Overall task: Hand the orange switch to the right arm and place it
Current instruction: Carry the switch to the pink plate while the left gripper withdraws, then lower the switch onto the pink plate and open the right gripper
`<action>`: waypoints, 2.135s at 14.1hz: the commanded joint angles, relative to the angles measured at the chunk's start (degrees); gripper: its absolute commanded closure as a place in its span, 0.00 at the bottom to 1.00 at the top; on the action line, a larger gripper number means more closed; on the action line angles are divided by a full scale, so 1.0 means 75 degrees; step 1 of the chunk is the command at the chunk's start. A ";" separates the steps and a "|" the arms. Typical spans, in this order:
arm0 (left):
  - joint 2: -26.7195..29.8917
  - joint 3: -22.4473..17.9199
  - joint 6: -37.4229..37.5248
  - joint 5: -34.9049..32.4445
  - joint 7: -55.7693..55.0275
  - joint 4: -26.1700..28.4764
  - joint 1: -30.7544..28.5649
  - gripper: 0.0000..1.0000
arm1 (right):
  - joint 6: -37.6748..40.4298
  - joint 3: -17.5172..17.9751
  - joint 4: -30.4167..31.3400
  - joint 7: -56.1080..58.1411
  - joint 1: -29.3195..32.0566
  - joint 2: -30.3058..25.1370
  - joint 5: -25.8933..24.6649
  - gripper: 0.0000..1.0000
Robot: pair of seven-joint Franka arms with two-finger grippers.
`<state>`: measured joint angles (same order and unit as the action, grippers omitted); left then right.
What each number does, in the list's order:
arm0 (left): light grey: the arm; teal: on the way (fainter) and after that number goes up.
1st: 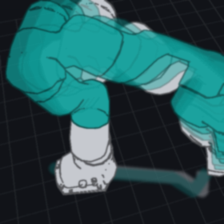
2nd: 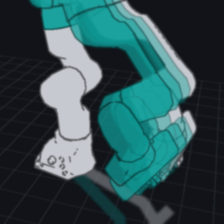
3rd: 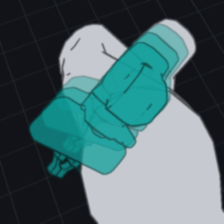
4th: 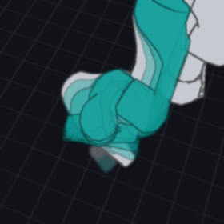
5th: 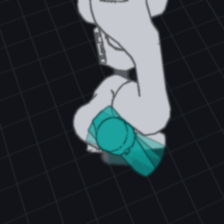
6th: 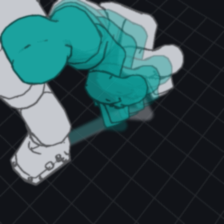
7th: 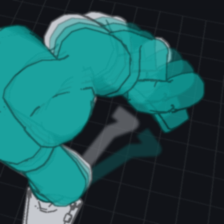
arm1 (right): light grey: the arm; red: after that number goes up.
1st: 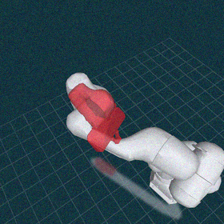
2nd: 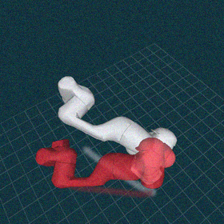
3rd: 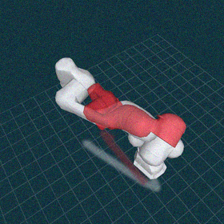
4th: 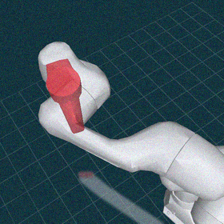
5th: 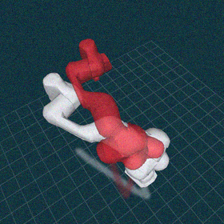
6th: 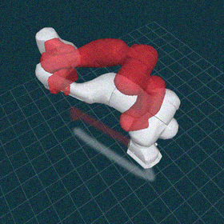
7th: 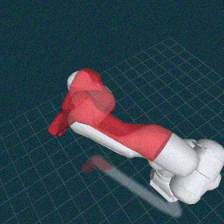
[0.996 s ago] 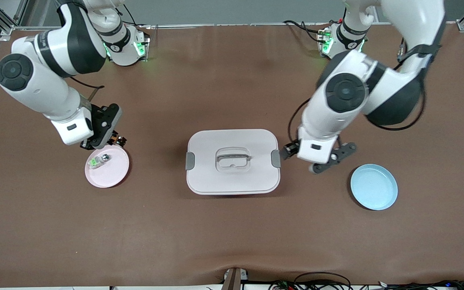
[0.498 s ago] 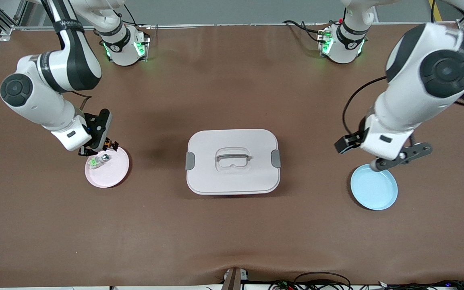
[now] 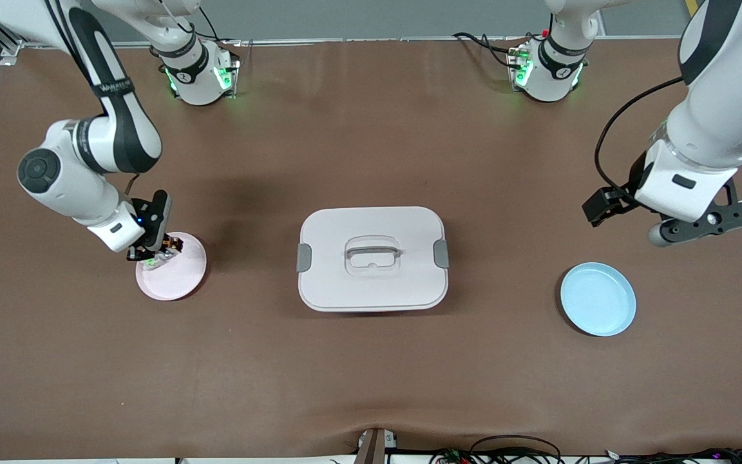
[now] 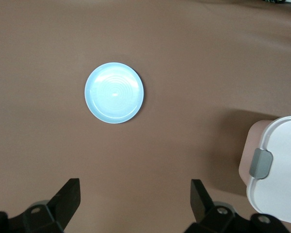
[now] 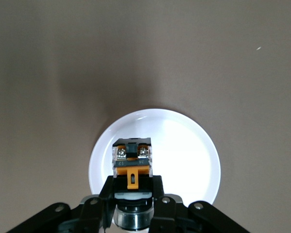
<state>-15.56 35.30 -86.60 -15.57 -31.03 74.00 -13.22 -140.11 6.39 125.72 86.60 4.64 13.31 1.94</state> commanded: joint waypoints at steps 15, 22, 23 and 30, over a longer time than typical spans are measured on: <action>0.2544 -0.3863 -0.0734 0.1372 0.2543 0.2696 0.2501 0.00 | -0.1346 0.0156 -0.0567 0.0301 0.0271 0.1883 0.0714 0.00; 0.2427 -0.3875 -0.0851 0.1677 0.2567 0.2684 0.2478 0.00 | 0.2028 0.0144 -0.1867 -0.1170 0.0143 0.0854 0.0597 0.00; 0.2427 -0.3863 -0.0851 0.1677 0.2567 0.2673 0.2466 0.00 | 0.2169 0.0133 -0.1868 -0.1605 0.0142 0.0596 0.0574 0.00; 0.2380 -0.3863 -0.0922 0.1689 0.2590 0.2661 0.2513 0.00 | 0.4535 0.0121 -0.2885 -0.6511 0.0142 -0.0672 0.0270 0.00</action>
<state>2.01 6.83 -92.92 -4.04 -12.81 93.63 5.10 -109.67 6.90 106.65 47.66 5.34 9.40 5.38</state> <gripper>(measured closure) 0.000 0.000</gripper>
